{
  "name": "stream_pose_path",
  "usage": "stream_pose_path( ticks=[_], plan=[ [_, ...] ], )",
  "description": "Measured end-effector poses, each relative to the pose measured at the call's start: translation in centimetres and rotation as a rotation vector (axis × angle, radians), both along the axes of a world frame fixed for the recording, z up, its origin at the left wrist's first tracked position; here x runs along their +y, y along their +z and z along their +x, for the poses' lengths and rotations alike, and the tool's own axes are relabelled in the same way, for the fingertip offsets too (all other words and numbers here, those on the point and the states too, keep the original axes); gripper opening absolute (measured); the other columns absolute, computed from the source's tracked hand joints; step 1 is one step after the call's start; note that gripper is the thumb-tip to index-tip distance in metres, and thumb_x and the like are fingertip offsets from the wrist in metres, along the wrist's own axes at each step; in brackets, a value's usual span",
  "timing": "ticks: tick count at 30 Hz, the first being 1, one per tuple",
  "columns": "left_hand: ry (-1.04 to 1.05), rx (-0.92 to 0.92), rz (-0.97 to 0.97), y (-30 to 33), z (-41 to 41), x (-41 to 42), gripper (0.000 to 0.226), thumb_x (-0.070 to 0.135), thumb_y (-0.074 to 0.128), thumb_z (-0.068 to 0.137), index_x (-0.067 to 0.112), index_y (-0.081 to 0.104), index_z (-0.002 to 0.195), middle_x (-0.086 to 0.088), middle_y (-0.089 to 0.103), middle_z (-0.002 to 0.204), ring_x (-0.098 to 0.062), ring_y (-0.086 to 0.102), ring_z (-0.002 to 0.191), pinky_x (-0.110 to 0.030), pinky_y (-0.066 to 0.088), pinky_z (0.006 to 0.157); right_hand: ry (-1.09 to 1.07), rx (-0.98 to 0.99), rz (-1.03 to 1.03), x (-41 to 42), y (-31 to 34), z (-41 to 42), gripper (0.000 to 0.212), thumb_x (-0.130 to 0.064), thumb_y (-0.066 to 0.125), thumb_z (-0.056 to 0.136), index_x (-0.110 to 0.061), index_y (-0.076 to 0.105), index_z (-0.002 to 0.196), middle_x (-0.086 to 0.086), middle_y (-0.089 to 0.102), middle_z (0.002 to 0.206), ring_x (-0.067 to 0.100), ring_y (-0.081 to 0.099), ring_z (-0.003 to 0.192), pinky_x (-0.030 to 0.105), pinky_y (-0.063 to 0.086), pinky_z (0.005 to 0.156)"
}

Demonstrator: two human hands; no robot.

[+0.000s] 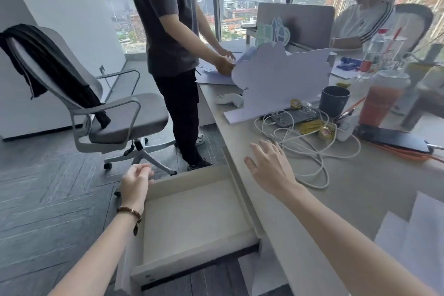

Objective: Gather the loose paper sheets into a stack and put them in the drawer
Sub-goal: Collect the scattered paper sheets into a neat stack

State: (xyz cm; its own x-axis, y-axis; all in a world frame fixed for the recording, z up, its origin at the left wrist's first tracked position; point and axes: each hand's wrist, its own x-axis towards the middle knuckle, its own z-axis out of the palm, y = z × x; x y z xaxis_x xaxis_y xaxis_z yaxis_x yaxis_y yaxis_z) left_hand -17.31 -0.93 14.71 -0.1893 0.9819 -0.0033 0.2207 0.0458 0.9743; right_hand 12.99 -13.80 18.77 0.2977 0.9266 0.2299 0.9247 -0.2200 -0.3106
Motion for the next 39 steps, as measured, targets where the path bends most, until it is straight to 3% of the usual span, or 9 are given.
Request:
stream_pose_path(
  ticks=[7,12,15,20,27,30,33,37,39],
  plan=[
    [-0.258,-0.233,-0.011,3.2,9.5,-3.9,0.017,0.006,0.052,0.094,0.01,0.067,0.088,-0.008,0.07,0.093,-0.021,0.07,0.086,-0.036,0.059,0.074,-0.11,0.004,0.073,-6.7,2.9,1.2,0.04,-0.038,0.054,0.096,-0.013,0.061,0.126,0.01,0.058,0.136,0.03,0.048,0.132,0.041,0.027,0.115],
    [-0.478,-0.328,-0.071,4.1,15.3,-8.6,0.018,0.003,0.049,0.096,0.008,0.066,0.09,-0.011,0.068,0.092,-0.023,0.069,0.083,-0.031,0.06,0.067,-0.243,-0.062,0.059,-13.2,4.4,2.1,0.048,-0.04,0.053,0.095,-0.014,0.057,0.136,0.013,0.051,0.146,0.03,0.041,0.14,0.044,0.026,0.119],
    [-0.646,-0.349,-0.099,4.8,18.2,-12.4,0.017,0.004,0.05,0.096,0.009,0.066,0.093,-0.011,0.07,0.094,-0.026,0.07,0.088,-0.039,0.059,0.074,-0.371,-0.041,0.061,-17.6,5.1,2.7,0.051,-0.04,0.053,0.096,-0.014,0.054,0.14,0.016,0.047,0.151,0.032,0.037,0.144,0.043,0.019,0.122],
    [-0.938,-0.348,-0.175,6.0,22.1,-18.8,0.014,0.003,0.051,0.098,0.002,0.063,0.105,-0.015,0.069,0.1,-0.028,0.069,0.089,-0.038,0.061,0.073,-0.605,0.043,0.043,-26.3,5.8,2.6,0.056,-0.043,0.05,0.1,-0.016,0.045,0.149,0.014,0.036,0.159,0.029,0.03,0.148,0.04,0.021,0.12],
    [-1.233,-0.342,-0.271,7.1,26.4,-26.6,0.012,0.003,0.05,0.099,0.004,0.06,0.104,-0.012,0.068,0.096,-0.024,0.068,0.084,-0.04,0.058,0.075,-0.894,0.076,0.063,-37.4,5.9,1.2,0.053,-0.04,0.052,0.099,-0.014,0.049,0.145,0.013,0.046,0.15,0.027,0.039,0.142,0.034,0.025,0.117],
    [-1.311,-0.339,-0.278,7.1,27.5,-29.8,0.016,0.005,0.052,0.097,0.002,0.061,0.11,-0.014,0.07,0.099,-0.026,0.069,0.086,-0.036,0.059,0.069,-0.993,0.122,0.056,-41.2,5.1,0.5,0.065,-0.055,0.04,0.092,-0.016,0.051,0.142,0.01,0.048,0.147,0.027,0.04,0.141,0.038,0.03,0.117],
    [-1.382,-0.324,-0.293,7.2,28.1,-32.6,0.019,0.005,0.052,0.097,0.001,0.062,0.113,-0.015,0.07,0.102,-0.029,0.07,0.092,-0.04,0.058,0.077,-1.081,0.142,0.068,-44.8,4.2,-0.2,0.069,-0.057,0.035,0.087,-0.017,0.054,0.14,0.007,0.049,0.146,0.026,0.04,0.14,0.04,0.031,0.116],
    [-1.485,-0.226,-0.276,7.3,28.7,-35.7,0.018,0.006,0.054,0.096,0.002,0.064,0.111,-0.016,0.069,0.104,-0.029,0.067,0.096,-0.042,0.054,0.086,-1.179,0.133,0.066,-48.8,3.7,-1.4,0.084,-0.07,0.021,0.079,-0.022,0.052,0.14,0.005,0.044,0.152,0.023,0.034,0.145,0.042,0.024,0.119],
    [-1.555,-0.095,-0.134,6.9,29.1,-37.0,0.011,0.008,0.056,0.096,0.008,0.065,0.102,-0.014,0.067,0.103,-0.027,0.062,0.094,-0.036,0.05,0.079,-1.241,0.136,0.026,-50.9,3.5,-2.1,0.084,-0.073,0.021,0.081,-0.025,0.048,0.143,0.003,0.037,0.155,0.021,0.026,0.149,0.049,0.011,0.122]
  ],
)
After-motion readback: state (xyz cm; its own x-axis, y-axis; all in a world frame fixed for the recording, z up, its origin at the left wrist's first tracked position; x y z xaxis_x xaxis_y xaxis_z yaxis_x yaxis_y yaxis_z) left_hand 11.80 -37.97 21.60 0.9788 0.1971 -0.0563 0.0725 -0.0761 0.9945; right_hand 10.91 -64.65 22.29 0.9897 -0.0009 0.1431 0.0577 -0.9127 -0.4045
